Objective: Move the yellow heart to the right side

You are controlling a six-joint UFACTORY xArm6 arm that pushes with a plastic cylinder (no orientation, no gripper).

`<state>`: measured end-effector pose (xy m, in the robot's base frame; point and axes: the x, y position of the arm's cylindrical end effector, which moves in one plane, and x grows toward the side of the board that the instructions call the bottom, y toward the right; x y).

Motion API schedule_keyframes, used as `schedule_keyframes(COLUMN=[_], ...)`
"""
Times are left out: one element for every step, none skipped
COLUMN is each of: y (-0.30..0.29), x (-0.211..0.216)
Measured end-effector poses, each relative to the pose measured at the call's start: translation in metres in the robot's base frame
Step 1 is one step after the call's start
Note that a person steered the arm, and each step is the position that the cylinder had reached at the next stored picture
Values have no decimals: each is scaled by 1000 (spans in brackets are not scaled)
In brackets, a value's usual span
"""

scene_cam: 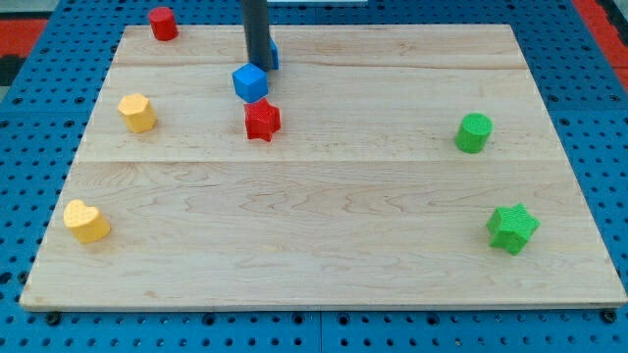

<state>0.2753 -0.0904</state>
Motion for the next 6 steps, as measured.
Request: schedule_keyframes(y=[-7, 20, 51, 73, -12, -120], x=[-15, -21, -22, -22, -17, -24])
